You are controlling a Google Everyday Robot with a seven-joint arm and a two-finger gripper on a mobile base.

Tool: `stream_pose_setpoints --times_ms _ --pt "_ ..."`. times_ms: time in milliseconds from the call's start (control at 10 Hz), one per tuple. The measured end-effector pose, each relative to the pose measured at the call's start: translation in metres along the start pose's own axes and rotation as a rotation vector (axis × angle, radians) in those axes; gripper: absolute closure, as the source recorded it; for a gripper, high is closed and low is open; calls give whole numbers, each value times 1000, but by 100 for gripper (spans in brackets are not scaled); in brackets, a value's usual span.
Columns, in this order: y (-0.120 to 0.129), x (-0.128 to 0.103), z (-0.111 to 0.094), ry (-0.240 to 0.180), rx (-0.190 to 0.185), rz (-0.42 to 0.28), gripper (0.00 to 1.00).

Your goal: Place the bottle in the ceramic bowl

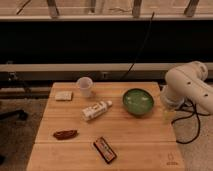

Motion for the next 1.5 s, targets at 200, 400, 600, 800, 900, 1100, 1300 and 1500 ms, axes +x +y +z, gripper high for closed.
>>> stream_pose_setpoints --times_ms 200,400,600,800,900,1100,1300,1500 --pt "0 0 0 0 0 0 20" --pt "0 0 0 0 0 0 20" --pt "0 0 0 0 0 0 20" --pt "0 0 0 0 0 0 20" --pt "0 0 0 0 0 0 20" --pt "-1 -1 0 1 1 -3 20" --pt "-10 -20 -2 -1 13 -44 20" --pt "-15 -36 -3 -1 18 -66 20"
